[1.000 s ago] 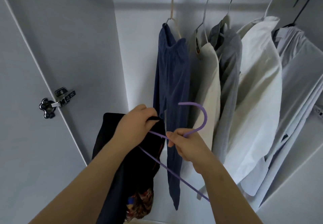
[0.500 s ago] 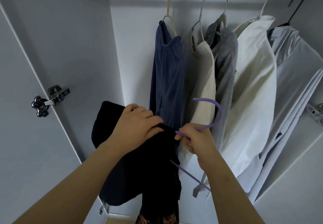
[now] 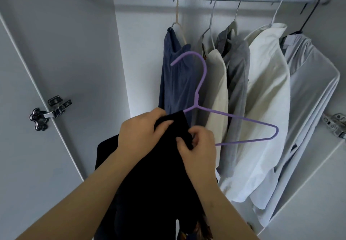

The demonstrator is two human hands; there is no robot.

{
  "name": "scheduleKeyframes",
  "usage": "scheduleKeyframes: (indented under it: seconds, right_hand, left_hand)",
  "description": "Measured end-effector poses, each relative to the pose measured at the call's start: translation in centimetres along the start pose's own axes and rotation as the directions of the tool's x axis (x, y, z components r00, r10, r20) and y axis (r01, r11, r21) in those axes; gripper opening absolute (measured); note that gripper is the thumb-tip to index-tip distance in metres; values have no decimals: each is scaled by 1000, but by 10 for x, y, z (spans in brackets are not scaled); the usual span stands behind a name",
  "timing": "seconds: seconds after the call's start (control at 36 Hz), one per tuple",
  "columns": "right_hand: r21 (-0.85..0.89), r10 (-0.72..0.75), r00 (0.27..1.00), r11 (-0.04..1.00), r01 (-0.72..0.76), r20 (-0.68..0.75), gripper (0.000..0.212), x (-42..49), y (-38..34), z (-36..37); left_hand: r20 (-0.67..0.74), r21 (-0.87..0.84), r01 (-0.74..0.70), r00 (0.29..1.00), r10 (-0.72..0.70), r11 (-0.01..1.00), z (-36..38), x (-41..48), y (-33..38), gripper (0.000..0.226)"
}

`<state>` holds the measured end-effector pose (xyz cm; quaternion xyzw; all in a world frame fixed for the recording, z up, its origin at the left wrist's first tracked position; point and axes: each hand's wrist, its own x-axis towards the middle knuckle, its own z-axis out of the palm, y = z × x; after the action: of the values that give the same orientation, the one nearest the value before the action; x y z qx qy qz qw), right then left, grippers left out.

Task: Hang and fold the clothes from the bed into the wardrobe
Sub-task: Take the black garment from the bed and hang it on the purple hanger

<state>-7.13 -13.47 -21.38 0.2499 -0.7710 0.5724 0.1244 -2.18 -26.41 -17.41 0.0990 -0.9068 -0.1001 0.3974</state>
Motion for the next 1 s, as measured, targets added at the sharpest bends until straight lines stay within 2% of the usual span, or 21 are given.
scheduleKeyframes:
  seconds: [0.03,0.08,0.17,0.31,0.39,0.44,0.53,0.58,0.64,0.67,0.69,0.72,0.75,0.78,0.81,0.83,0.86,0.92,1.0]
  right_hand:
    - [8,7,999,1000,-6,-40,32,2,0,-2]
    - [25,0,1000,1000,0,8,28,6,-2,-7]
    - [128,33,969,990,-66,244,23,7,-4,-7]
    - [246,69,871,946,-213,486,21,-2,9,0]
    - [119,105,754,964,-237,648,20,-8,33,2]
    - [-53,122,725,992,-118,678,19,-13,45,3]
    - [-321,97,740,932,166,666,58,-18,56,4]
    - [-467,81,760,829,307,644,57,-14,63,-2]
    - [-525,115,800,807,270,588,46,-6,70,-11]
    - [-521,86,828,812,264,553,48,-3,72,-16]
    - [-490,28,870,835,251,493,48,1,76,-20]
    - [-408,-8,914,893,189,406,39,5,78,-24]
    - [-305,30,947,950,73,321,28,9,77,-28]
    - [-186,140,953,978,-91,267,24,14,72,-33]
    - [-20,274,928,960,-278,253,30,18,69,-35]
    - [166,381,887,887,-430,262,41,22,69,-37]
    - [312,437,860,805,-504,263,56,27,68,-39]
    - [470,434,865,726,-502,254,78,34,63,-41]
    - [485,372,901,760,-434,222,84,39,54,-43]
  left_hand:
    - [-5,-3,1,1000,-1,1000,0,-1,0,16]
    - [13,-16,30,999,-30,999,-1,-2,0,18]
    - [47,-27,79,996,-78,997,0,-4,-2,21]
    - [49,-20,186,982,-185,982,-11,0,-7,24]
    - [12,-48,246,969,-246,968,-24,6,-13,21]
    - [10,-76,260,965,-260,963,-31,9,-16,19]
    - [18,-70,263,965,-263,962,-42,12,-25,22]
    - [31,-74,275,962,-273,959,-50,12,-35,30]
    - [30,-81,282,959,-281,956,-58,11,-46,46]
    - [24,-90,279,960,-278,956,-62,9,-51,53]
    - [19,-91,272,962,-272,958,-65,7,-56,55]
    - [18,-90,266,964,-265,960,-67,5,-60,52]
    - [24,-89,267,964,-266,960,-69,3,-64,50]
    - [26,-87,267,964,-266,960,-70,0,-68,49]
    - [21,-82,274,962,-273,958,-71,-3,-71,49]
    - [11,-76,280,960,-280,957,-71,-6,-74,53]
    - [3,-68,284,959,-284,957,-70,-9,-77,59]
    - [-7,-57,285,958,-286,957,-68,-15,-81,65]
    - [17,-70,276,961,-276,959,-69,-21,-82,53]
